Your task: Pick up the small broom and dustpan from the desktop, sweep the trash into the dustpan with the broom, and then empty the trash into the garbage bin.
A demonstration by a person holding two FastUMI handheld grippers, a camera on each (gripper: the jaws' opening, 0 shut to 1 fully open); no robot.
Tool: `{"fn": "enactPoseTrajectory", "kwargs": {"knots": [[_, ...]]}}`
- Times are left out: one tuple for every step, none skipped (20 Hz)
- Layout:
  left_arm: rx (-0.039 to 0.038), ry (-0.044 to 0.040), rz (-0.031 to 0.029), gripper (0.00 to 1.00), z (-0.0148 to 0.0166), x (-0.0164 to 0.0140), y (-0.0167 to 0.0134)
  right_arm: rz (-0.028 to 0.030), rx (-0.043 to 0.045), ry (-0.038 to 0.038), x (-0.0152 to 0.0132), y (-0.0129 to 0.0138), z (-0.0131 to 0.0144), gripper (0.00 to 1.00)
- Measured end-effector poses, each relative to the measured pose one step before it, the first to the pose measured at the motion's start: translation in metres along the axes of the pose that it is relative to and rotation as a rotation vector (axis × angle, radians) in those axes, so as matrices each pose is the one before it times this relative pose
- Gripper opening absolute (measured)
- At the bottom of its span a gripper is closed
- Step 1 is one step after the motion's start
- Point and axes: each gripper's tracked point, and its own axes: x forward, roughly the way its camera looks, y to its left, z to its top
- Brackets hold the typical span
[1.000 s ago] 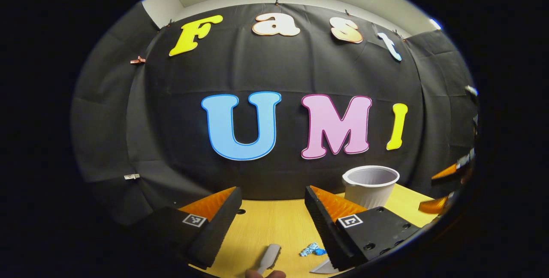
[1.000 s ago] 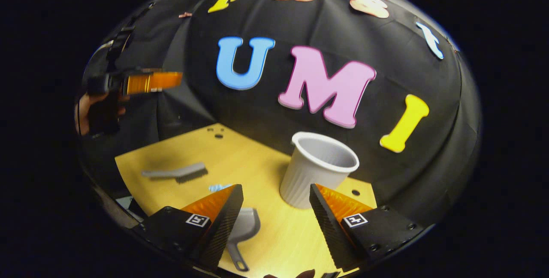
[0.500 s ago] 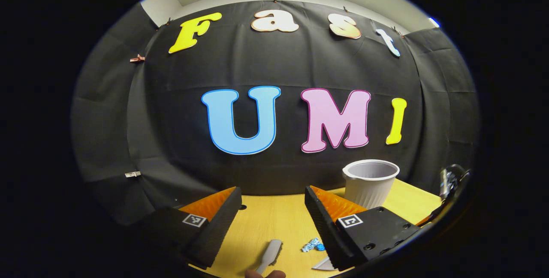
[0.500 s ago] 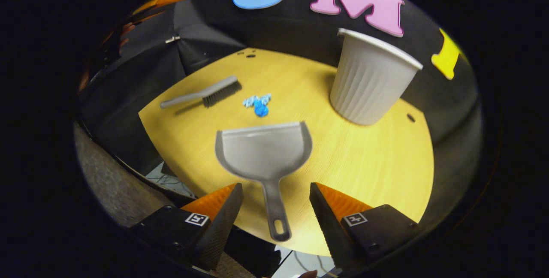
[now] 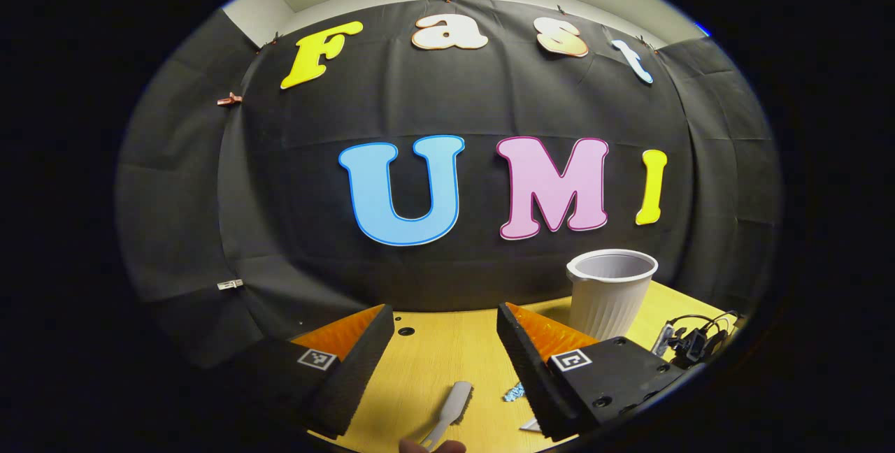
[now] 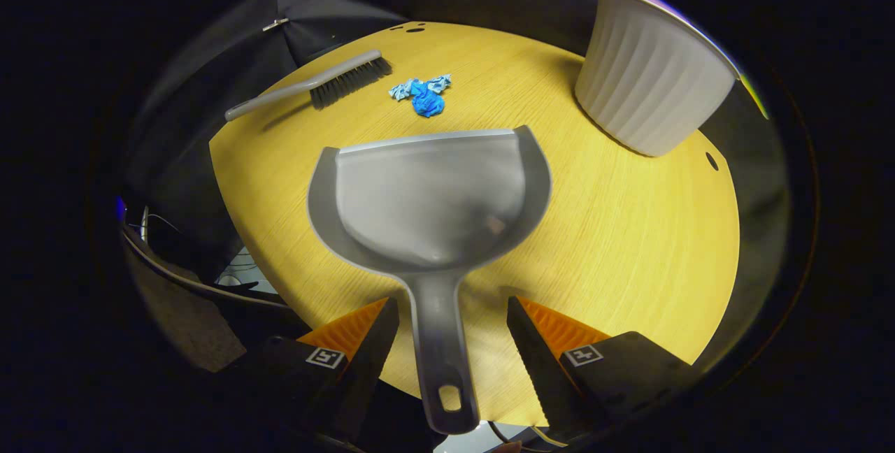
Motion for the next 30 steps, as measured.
{"fn": "enactPoseTrajectory", "kwargs": {"knots": [[0.00182, 0.00369, 0.00229, 0.95, -0.00052, -0.00158, 0.00062, 0.00303, -0.00673, 0.00928, 0.00395, 0.00117, 0.00182, 0.97], [0.00291, 0.00079, 0.003, 0.95, -0.00169, -0.00118, 0.00095, 0.00227, -0.00481, 0.00746, 0.00384, 0.0014, 0.00178, 0.97], [0.0027, 0.00176, 0.00143, 0.95, -0.00034, -0.00126, 0.00061, 0.00164, -0.00299, 0.00144, 0.00359, 0.00141, 0.0032, 0.96], [0.00239, 0.00375, 0.0043, 0.95, -0.00285, -0.00172, 0.00187, -0.00602, -0.00415, 0.00454, 0.00266, -0.00096, 0.0014, 0.96], [0.00054, 0.0057, 0.00562, 0.95, -0.00075, -0.00097, 0.00265, -0.00927, -0.00588, 0.00555, 0.00178, -0.00222, 0.00145, 0.96], [-0.00159, 0.00563, 0.00429, 0.96, -0.00223, -0.00066, 0.00213, -0.00151, -0.00242, 0.00804, 0.00339, 0.00096, 0.00056, 0.94], [-0.00096, 0.00283, 0.00513, 0.98, -0.00082, -0.00144, 0.00165, 0.00095, 0.00064, 0.00818, 0.00241, 0.00015, 0.00049, 0.92], [0.0009, 0.00287, 0.0057, 0.98, -0.00265, -0.00142, 0.00243, -0.00063, 0.00402, 0.01103, 0.00239, -0.00031, -0.00075, 0.85], [0.00265, 0.00172, 0.00486, 0.98, -0.00063, -0.0013, 0.00182, 0.01325, 0.01758, 0.01799, -0.00152, 0.00274, -0.00108, 0.8], [0.00268, 0.00266, 0.00354, 0.98, -0.0019, -0.00097, 0.00218, -0.00514, 0.00423, 0.00019, 0.00245, -0.00115, 0.00184, 0.7], [0.00127, 0.00253, 0.00314, 0.98, -0.00116, -0.00018, 0.00189, -0.00298, 0.00043, 0.01362, -0.00265, -0.00106, -0.00064, 0.67], [-0.00153, 0.00608, 0.00363, 0.98, -0.00489, -0.00019, 0.0026, -0.00428, 0.006, 0.00699, 0.00254, -0.00062, -0.00027, 0.52], [-0.00317, 0.01362, 0.00307, 0.98, -0.00443, 0.00119, 0.00168, -0.00165, 0.01085, 0.00879, -0.00314, -0.00019, 0.0014, 0.45], [-0.00321, 0.0124, 0.00705, 0.98, -0.00725, 0.00034, 0.00314, -0.00356, -0.0044, 0.00302, 0.00073, -0.00022, -0.0015, 0.41], [-0.00328, 0.00789, 0.00734, 0.98, -0.00301, 0.00117, 0.00341, 0.00455, -0.01458, -0.00846, 0.00172, 0.00133, 0.00138, 0.41], [-0.0019, 0.0086, 0.00547, 0.98, -0.00517, 0.00037, 0.00295, 0.00291, -0.00621, -0.00708, -0.00052, -0.00019, 0.00028, 0.41], [0.00008, 0.01446, 0.00065, 0.98, -0.00555, 0.00249, 0.00173, 0.00274, 0.01512, 0.0027, 0.00187, 0.00024, 0.00005, 0.35], [0.0009, 0.01809, -0.00095, 0.98, -0.0085, 0.0022, 0.0023, 0.01352, -0.00074, 0.0175, -0.00039, 0.00288, -0.00303, 0.4], [-0.00242, 0.02218, -0.00508, 0.98, -0.00819, 0.00394, 0.00172, 0.00209, -0.00729, -0.01444, -0.00104, -0.0001, 0.00296, 0.4], [-0.00559, 0.02048, -0.01223, 0.98, -0.00882, 0.00321, -0.00087, -0.00426, -0.00887, -0.01835, -0.00032, -0.00034, 0.00202, 0.38], [-0.001, 0.02426, -0.01454, 0.99, -0.0083, 0.00343, -0.00041, -0.0013, -0.00438, -0.01646, -0.00188, 0.00044, 0.00288, 0.37], [0.00547, 0.01869, -0.01405, 0.99, -0.01013, 0.00295, 0.00015, 0.00105, -0.00314, -0.01369, -0.00044, 0.00239, 0.0008, 0.36], [0.00969, 0.02087, -0.01463, 0.98, -0.00898, 0.00471, -0.00047, 0.00046, -0.00752, -0.01902, -0.00287, 0.00182, 0.00352, 0.36], [0.00901, 0.03464, -0.02167, 0.98, -0.01434, 0.00626, -0.00239, 0.00006, -0.01751, -0.01725, -0.00598, 0.00076, 0.00167, 0.36], [0.00671, 0.04086, -0.02639, 0.99, -0.01312, 0.00701, -0.002, -0.00398, -0.02249, -0.01241, -0.00386, -0.00028, 0.00217, 0.36], [0.00257, 0.0419, -0.03361, 0.99, -0.01347, 0.00672, -0.0019, -0.00214, -0.01915, -0.00335, -0.00329, -0.00006, 0.00127, 0.36], [-0.00089, 0.05387, -0.04918, 0.99, -0.01441, 0.00988, -0.00725, 0.00133, -0.01053, -0.00022, -0.00259, 0.00053, 0.00013, 0.36], [0.00009, 0.04693, -0.0375, 0.99, -0.01166, 0.00775, -0.00623, 0.005, -0.00506, 0.00146, -0.00213, 0.00142, 0.00033, 0.36], [-0.0015, 0.05594, -0.03271, 0.99, -0.0148, 0.01124, -0.00475, 0.00244, -0.00527, 0.00362, -0.00181, 0.0001, -0.00073, 0.36], [-0.00093, 0.06316, -0.01538, 0.98, -0.02192, 0.01254, -0.0012, -0.00279, -0.0072, 0.00274, -0.00064, -0.00123, -0.00003, 0.36]]}}
